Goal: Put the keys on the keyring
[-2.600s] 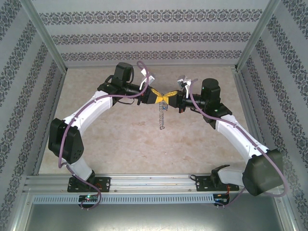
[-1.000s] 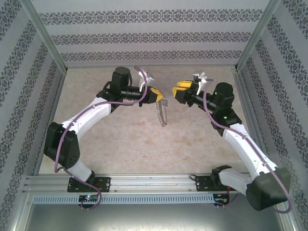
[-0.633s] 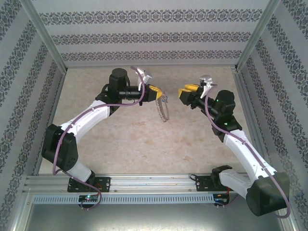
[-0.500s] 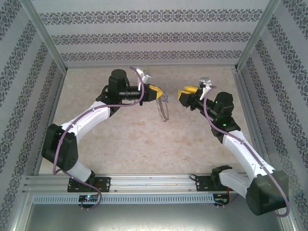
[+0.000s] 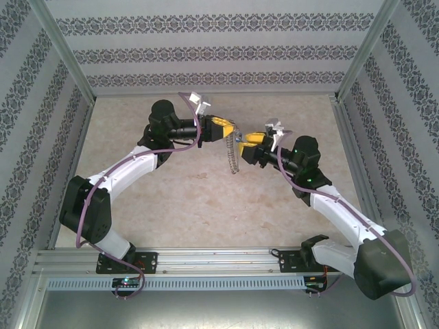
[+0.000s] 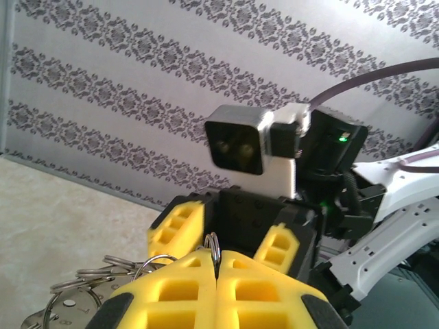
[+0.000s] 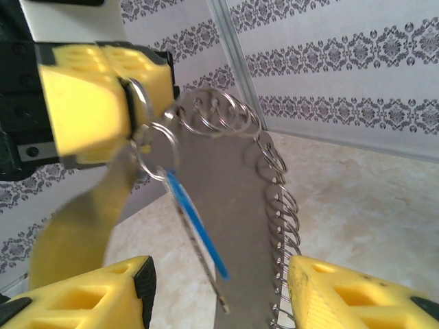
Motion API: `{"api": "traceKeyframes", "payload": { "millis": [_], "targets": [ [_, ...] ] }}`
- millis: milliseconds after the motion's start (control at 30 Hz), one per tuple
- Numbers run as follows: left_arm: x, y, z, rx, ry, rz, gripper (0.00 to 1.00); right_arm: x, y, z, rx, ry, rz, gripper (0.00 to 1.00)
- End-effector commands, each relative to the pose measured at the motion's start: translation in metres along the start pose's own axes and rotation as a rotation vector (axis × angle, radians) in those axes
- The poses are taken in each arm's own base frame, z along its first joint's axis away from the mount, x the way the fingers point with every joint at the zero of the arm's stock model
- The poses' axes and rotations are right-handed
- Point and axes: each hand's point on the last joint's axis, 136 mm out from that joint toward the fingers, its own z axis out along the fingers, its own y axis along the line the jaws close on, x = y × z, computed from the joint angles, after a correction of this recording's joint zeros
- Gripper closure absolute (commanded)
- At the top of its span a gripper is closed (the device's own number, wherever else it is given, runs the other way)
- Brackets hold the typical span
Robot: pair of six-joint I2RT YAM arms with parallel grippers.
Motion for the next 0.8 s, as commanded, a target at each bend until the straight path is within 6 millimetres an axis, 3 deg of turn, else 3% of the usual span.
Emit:
{"api": "traceKeyframes", "payload": {
  "millis": [0, 367, 433, 633, 767],
  "targets": [
    [-0.009, -0.020, 0.004, 0.089, -0.020, 0.040, 1.00, -0.015, 0.008, 0.005, -0.035, -0.034, -0.064, 0.46],
    [-0.008, -0.023, 0.005, 0.121, -0.006, 0.023, 1.00, -0.027, 0.023, 0.017, -0.113, -0.020, -0.092, 0.49],
    [-0.007, -0.022, 0.005, 0.121, -0.006, 0.022, 1.00, -0.025, 0.028, 0.018, -0.135, -0.010, -0.096, 0.57],
    [-0.010, -0.020, 0.005, 0.103, -0.019, 0.041, 1.00, -0.018, 0.034, 0.015, -0.158, 0.017, -0.095, 0.97],
    [-0.014, -0.020, 0.004, 0.094, -0.030, 0.056, 1.00, -0.014, 0.036, 0.010, -0.152, 0.026, -0.098, 1.00]
  ]
}}
